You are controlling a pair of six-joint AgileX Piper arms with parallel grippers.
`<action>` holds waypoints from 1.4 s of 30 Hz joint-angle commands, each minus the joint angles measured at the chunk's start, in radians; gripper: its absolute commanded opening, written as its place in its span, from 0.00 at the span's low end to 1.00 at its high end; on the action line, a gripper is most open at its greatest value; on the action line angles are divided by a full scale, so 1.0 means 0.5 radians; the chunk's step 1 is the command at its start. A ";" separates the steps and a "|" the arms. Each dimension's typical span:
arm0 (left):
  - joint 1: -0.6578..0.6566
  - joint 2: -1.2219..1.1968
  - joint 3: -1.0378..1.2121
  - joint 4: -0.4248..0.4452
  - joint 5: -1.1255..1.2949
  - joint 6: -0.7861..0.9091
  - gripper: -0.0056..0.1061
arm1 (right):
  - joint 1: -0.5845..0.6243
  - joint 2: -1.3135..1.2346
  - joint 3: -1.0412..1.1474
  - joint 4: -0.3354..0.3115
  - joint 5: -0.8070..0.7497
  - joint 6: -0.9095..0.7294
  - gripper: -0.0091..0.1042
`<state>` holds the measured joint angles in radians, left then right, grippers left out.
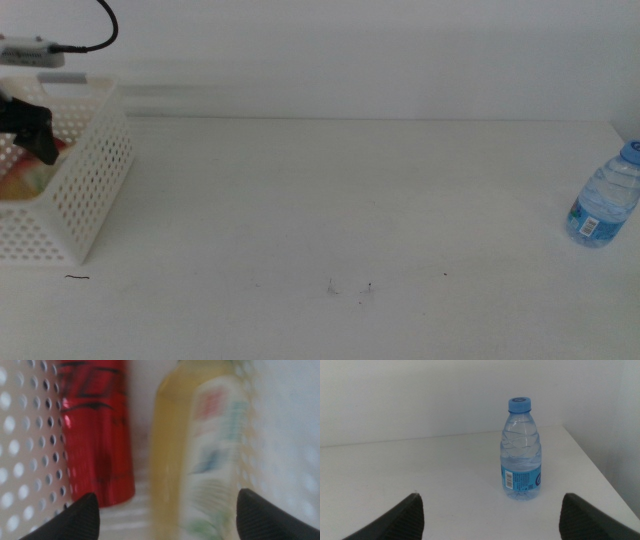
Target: Use arms to grab the bottles and put them into the dustbin to the left of the table.
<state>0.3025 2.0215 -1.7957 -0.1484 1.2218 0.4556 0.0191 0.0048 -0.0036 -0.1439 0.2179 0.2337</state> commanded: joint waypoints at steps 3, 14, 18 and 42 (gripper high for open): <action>-0.060 -0.199 -0.020 0.037 -0.001 -0.097 0.89 | -0.018 -0.010 0.007 -0.025 -0.016 -0.013 0.89; -0.395 -1.173 0.635 -0.365 -0.330 0.036 0.89 | -0.018 -0.010 0.007 -0.025 -0.016 -0.013 0.89; -0.506 -1.584 0.929 -0.637 -0.373 0.142 0.89 | -0.018 -0.010 0.007 -0.025 -0.016 -0.013 0.89; -1.262 -2.180 0.973 -0.632 -0.238 -0.124 0.89 | -0.018 -0.010 0.007 -0.025 -0.016 -0.013 0.89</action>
<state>-0.2881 0.9335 -1.2936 -0.5157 1.1323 0.4617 0.0191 0.0048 -0.0036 -0.1439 0.2179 0.2337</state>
